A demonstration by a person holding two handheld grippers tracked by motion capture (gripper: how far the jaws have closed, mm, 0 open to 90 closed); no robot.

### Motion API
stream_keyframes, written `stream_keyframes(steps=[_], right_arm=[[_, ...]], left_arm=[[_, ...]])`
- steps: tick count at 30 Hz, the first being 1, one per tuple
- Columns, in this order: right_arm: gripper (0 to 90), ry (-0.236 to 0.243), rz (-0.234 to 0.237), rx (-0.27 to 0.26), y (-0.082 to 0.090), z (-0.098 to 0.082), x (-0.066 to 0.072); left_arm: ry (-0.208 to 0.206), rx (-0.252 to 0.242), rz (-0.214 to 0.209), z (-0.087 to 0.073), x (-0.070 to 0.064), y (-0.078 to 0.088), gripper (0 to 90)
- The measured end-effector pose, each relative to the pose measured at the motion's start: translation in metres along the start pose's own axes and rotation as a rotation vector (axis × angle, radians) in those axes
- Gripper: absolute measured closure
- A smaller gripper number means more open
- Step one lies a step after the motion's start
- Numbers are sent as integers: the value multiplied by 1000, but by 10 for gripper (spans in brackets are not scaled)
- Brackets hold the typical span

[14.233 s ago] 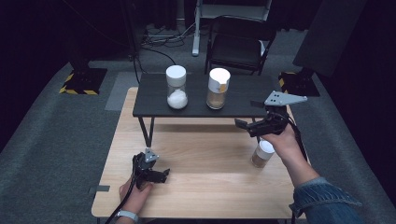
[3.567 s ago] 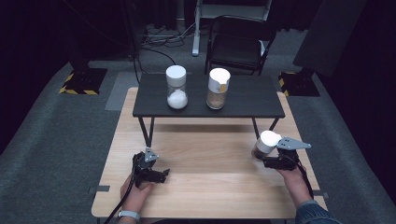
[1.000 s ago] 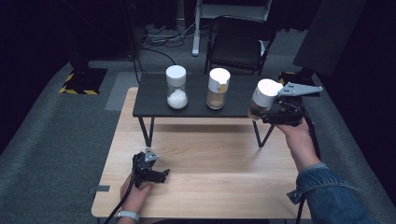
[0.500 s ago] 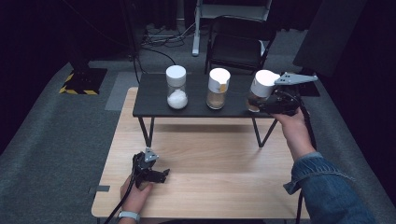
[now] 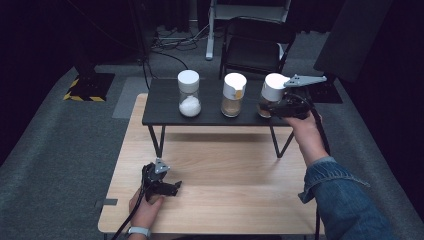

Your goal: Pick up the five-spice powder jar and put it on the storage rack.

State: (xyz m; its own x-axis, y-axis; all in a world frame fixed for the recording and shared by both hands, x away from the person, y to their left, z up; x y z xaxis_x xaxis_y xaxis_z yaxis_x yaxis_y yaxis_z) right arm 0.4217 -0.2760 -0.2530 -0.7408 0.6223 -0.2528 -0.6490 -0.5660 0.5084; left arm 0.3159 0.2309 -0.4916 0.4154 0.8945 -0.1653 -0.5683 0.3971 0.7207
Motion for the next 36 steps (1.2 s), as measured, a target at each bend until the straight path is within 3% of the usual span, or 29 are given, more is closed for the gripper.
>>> stream_keyframes(steps=[13,26,36], right_arm=[[311,-19,-1,29,-11,-4,-4],[303,-31,12,5,-13,-9,-8],[54,-48,48,-65,-8,-19,-6]], left_arm=[[1,0,4,0,0,0,2],[3,1,3,0,0,0,2],[4,0,4,1,0,-1,1]])
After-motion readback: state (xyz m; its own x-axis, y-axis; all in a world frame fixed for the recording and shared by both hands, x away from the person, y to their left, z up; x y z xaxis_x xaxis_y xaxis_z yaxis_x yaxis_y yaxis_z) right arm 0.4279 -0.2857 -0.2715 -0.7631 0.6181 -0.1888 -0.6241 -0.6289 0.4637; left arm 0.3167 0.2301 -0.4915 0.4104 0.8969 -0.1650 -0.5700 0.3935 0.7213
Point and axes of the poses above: each handheld gripper's, and its own axes: y roughly backward along the jaws, z roughly out of its top, x roughly to its left, the point moved 5 cm from there along -y, roughly forward along the jaws, and after that the axes turned 13 degrees about y, right-handed, at the moved point
